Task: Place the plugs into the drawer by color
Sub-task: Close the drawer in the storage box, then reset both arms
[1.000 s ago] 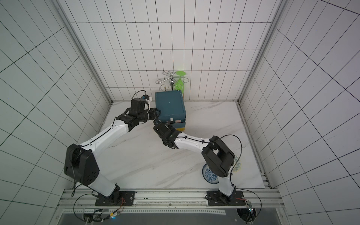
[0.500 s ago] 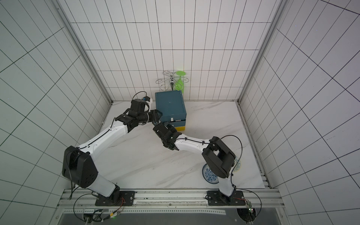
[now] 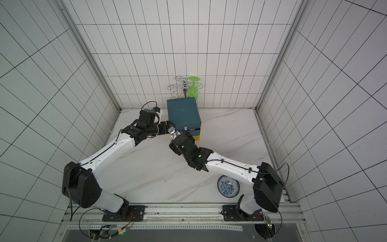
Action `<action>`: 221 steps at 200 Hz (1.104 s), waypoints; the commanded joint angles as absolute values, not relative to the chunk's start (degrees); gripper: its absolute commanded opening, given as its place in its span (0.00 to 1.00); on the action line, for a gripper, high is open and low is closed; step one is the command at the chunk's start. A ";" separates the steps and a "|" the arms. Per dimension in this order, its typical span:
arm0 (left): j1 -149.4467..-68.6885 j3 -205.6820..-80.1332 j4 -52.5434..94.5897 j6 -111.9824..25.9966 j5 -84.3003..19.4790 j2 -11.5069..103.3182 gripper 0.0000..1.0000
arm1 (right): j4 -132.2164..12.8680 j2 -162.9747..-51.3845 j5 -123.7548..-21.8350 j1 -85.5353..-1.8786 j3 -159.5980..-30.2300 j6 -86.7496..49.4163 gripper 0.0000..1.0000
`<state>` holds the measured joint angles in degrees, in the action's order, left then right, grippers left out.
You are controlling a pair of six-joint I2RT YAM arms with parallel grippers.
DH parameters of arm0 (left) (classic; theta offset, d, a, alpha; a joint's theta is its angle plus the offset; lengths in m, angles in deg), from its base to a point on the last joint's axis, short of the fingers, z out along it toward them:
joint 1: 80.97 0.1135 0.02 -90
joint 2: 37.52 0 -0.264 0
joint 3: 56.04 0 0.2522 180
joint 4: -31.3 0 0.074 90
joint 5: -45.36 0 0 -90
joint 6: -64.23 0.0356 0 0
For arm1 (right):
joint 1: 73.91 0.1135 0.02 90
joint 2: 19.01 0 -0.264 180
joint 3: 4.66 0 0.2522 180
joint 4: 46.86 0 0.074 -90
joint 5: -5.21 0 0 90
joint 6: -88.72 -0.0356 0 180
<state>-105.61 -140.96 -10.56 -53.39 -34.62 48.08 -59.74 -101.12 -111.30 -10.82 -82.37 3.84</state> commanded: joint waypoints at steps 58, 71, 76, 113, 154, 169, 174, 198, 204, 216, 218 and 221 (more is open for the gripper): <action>-100.17 -129.55 -3.33 -55.79 -48.91 26.19 0.99 | -72.55 -82.09 -120.09 -15.19 -82.15 -5.58 0.99; -97.84 -125.69 0.03 -52.93 -52.35 23.35 0.99 | -70.16 -77.42 -117.36 -18.37 -78.60 1.66 0.99; -97.40 -123.46 2.45 -51.41 -54.54 22.28 0.99 | -68.89 -75.92 -117.19 -19.87 -77.12 4.56 0.99; -94.94 -111.07 13.20 -40.65 -73.12 18.19 0.99 | -62.98 -70.23 -114.22 -38.19 -65.69 10.77 0.99; -90.90 -92.35 39.09 -32.43 -74.01 19.31 0.99 | -43.17 -82.62 -96.09 -61.99 -49.91 5.90 0.99; -88.45 -90.62 43.61 -33.96 -72.77 24.03 0.99 | -43.28 -90.01 -95.11 -62.87 -50.23 7.10 0.99; -87.37 -90.58 43.68 -34.73 -72.38 25.95 0.99 | -42.56 -92.11 -95.64 -62.85 -50.12 7.41 0.99; -82.13 -87.54 59.74 -35.51 -65.08 36.61 0.99 | -23.97 -96.78 -97.19 -64.33 -42.43 2.20 0.99; -82.14 -87.64 60.75 -34.96 -64.31 37.66 0.99 | -20.65 -97.16 -96.75 -65.07 -41.33 2.24 0.99; -82.02 -89.81 57.43 -34.91 -66.26 38.57 0.99 | -21.57 -97.83 -96.75 -65.48 -42.24 3.07 0.99; -81.91 -90.54 56.34 -35.00 -66.53 38.74 0.99 | -21.42 -98.13 -96.79 -65.60 -42.42 3.04 0.99; -81.81 -91.54 55.03 -35.08 -66.22 39.00 0.99 | -21.30 -98.65 -97.07 -65.72 -42.76 3.10 0.99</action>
